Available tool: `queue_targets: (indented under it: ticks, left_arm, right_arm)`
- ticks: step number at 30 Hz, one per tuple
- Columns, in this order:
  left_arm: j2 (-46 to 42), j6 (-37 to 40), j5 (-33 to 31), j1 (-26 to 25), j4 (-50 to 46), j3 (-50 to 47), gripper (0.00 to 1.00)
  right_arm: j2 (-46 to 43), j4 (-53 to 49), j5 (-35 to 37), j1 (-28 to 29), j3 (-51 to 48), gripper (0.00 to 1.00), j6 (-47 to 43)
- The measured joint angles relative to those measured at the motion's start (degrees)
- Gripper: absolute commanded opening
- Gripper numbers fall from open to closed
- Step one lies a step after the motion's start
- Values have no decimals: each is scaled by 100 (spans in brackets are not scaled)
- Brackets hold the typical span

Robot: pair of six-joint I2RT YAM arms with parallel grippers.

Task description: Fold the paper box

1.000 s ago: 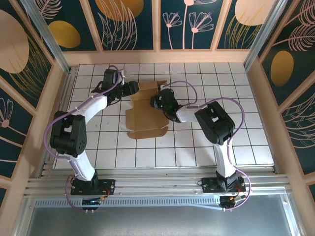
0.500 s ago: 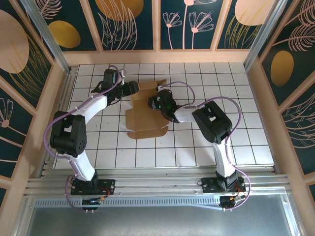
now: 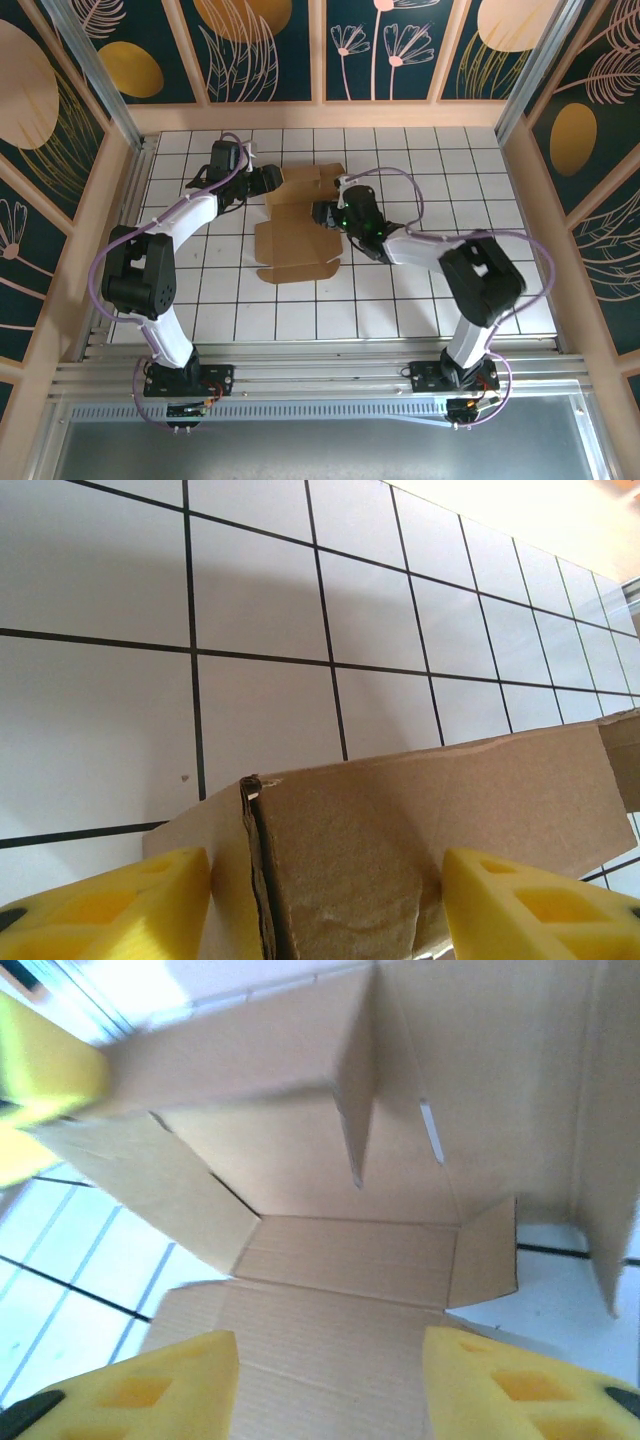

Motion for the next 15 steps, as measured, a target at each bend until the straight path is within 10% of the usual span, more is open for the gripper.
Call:
queue_targets:
  ticks: [7, 15]
  left_arm:
    - [0, -2, 2, 0, -17, 9, 61]
    - [0, -2, 4, 0, -20, 9, 62]
  right_arm:
    - [-1128, -564, -791, -785, 227, 69, -522]
    - [328, -1751, -1217, -1493, 1864, 67, -1388]
